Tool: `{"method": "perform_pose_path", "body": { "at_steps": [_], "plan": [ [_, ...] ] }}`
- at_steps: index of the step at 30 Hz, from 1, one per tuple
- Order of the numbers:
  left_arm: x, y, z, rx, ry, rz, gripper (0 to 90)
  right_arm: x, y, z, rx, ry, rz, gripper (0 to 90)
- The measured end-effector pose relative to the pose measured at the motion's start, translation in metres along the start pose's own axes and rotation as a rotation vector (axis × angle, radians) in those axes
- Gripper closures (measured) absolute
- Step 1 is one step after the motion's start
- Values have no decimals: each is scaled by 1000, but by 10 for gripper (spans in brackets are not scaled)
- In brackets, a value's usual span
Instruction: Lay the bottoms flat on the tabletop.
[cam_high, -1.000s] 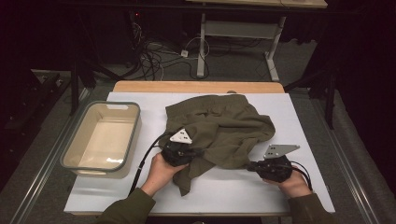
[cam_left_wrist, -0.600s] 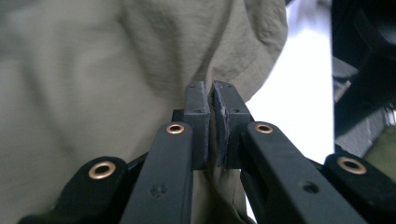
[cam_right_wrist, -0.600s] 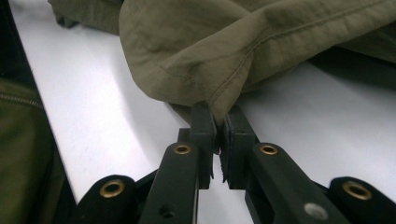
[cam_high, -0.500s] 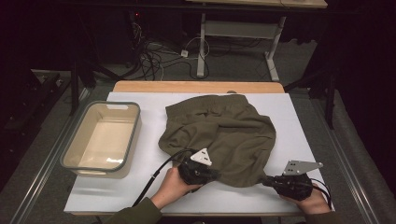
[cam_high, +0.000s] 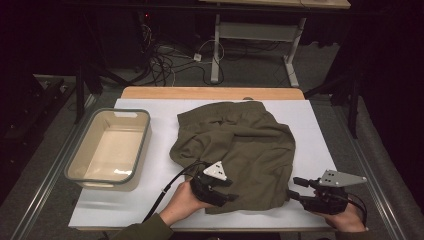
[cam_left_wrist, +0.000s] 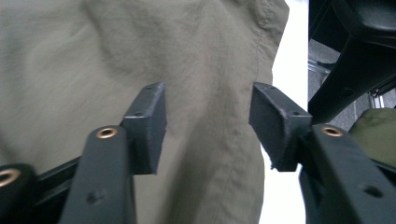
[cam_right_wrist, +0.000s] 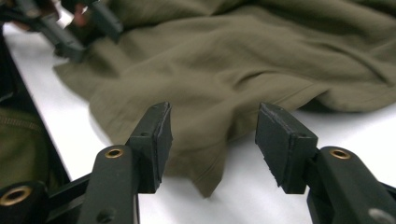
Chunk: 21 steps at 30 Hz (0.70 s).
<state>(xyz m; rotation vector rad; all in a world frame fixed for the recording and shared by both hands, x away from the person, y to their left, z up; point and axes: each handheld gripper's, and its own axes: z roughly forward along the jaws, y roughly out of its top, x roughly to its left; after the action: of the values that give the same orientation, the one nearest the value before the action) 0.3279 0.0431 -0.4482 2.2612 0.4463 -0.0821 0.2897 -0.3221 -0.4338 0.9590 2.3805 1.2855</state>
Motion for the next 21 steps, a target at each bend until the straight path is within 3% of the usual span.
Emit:
{"method": "perform_pose_path", "body": {
  "at_steps": [5,10,14,19,21],
  "plan": [
    [6,-10,-17,-13,26,-26,366,-8,11,9,21,-72,0,489],
    [12,-24,-34,-29,35,-65,305,-28,23,18,9,-109,29,490],
    [15,-33,-48,-61,52,-82,264,-47,32,32,30,-152,54,490],
    [23,-47,-66,-76,109,-112,231,-71,43,47,56,-221,93,481],
    [27,-55,-72,-80,137,-136,213,-80,51,52,64,-225,105,474]
  ]
}}
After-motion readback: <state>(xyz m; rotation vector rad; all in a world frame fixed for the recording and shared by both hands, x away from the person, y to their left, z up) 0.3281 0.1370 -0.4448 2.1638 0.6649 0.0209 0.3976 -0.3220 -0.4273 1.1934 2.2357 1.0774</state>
